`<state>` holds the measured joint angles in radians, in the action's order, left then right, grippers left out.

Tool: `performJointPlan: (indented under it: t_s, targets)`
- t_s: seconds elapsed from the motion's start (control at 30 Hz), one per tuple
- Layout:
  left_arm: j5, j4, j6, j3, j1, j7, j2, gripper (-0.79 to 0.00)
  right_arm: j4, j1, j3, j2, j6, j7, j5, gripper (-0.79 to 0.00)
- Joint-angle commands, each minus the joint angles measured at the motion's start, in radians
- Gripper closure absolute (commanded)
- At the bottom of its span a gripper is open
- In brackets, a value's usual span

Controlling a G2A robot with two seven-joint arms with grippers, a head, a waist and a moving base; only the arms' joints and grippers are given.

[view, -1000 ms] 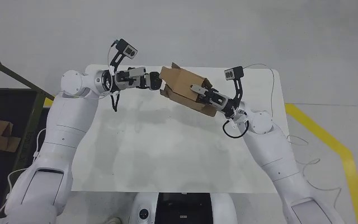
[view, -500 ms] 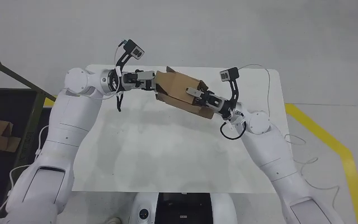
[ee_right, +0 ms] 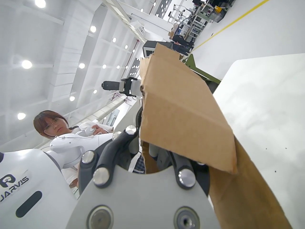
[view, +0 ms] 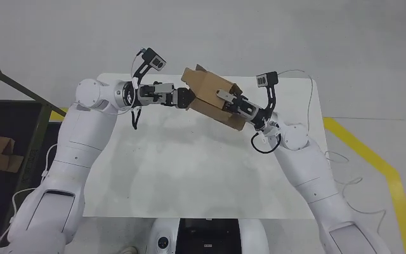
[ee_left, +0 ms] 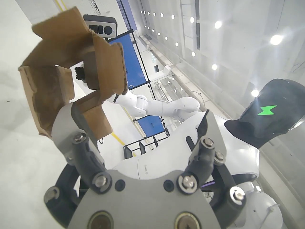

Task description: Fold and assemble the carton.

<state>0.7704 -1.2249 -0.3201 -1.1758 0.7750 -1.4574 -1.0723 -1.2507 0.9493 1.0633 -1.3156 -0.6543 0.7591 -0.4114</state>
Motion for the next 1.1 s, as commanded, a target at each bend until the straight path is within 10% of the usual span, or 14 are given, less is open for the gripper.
performJointPlan:
  t_s: [0.0,0.7,1.07]
  targets:
    - [-0.002,-0.005,0.000,0.010,-0.002,0.000,-0.003,-0.785,-0.001,0.001,0.000,-0.001,-0.007,-0.019,0.012,0.000]
    - [-0.056,-0.025,-0.018,0.031,-0.006,0.061,-0.012,-0.785,-0.073,0.053,-0.007,-0.008,0.023,-0.105,0.057,0.000]
    - [-0.061,-0.018,-0.033,-0.101,0.049,0.092,0.018,-0.785,-0.057,0.068,0.058,0.007,0.021,-0.026,-0.001,0.000]
